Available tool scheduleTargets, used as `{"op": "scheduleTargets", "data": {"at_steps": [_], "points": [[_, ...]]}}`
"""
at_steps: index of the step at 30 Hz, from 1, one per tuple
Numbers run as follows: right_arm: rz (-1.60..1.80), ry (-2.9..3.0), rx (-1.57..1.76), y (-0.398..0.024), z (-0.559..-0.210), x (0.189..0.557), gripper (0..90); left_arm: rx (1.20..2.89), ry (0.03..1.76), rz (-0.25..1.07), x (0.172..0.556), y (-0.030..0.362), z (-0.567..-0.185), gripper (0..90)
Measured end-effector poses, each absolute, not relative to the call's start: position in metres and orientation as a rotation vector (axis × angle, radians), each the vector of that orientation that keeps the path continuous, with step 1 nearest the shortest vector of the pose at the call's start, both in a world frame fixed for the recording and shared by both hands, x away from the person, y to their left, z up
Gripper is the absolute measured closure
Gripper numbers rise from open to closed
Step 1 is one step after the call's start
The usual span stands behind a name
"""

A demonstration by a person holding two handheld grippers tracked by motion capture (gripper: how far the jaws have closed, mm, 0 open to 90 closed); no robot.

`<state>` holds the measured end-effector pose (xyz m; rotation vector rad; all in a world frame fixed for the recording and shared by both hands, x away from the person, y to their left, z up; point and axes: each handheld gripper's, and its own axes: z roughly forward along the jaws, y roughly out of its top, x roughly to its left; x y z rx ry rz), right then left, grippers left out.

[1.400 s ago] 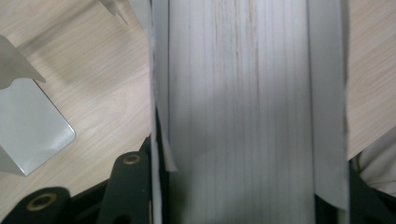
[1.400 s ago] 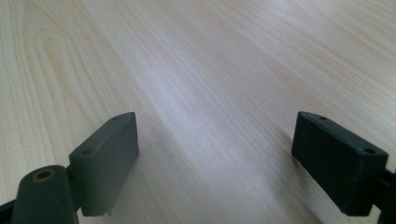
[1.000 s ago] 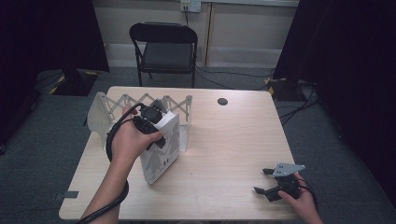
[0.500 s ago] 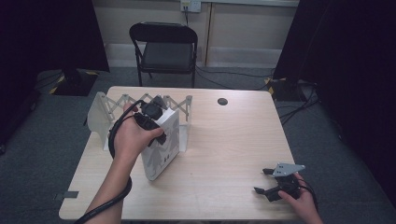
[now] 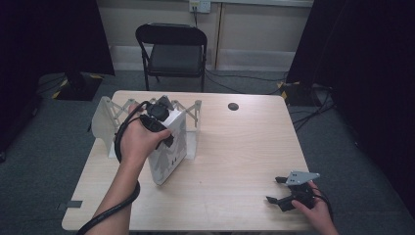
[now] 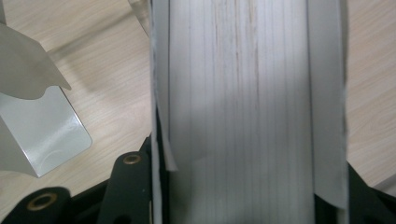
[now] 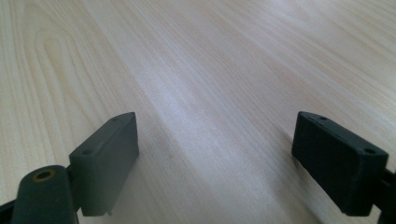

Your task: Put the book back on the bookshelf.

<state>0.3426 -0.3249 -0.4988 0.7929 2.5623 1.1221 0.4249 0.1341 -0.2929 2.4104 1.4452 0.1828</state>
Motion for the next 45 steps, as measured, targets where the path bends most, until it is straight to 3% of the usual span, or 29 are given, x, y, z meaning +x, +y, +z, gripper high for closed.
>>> {"op": "scheduleTargets", "data": {"at_steps": [45], "points": [[1.12, 2.564, 0.795, -0.325, -0.499, 0.343, 14.2, 2.349, 1.518, 0.203, 0.456, 0.125, -0.29, 52.1]]}}
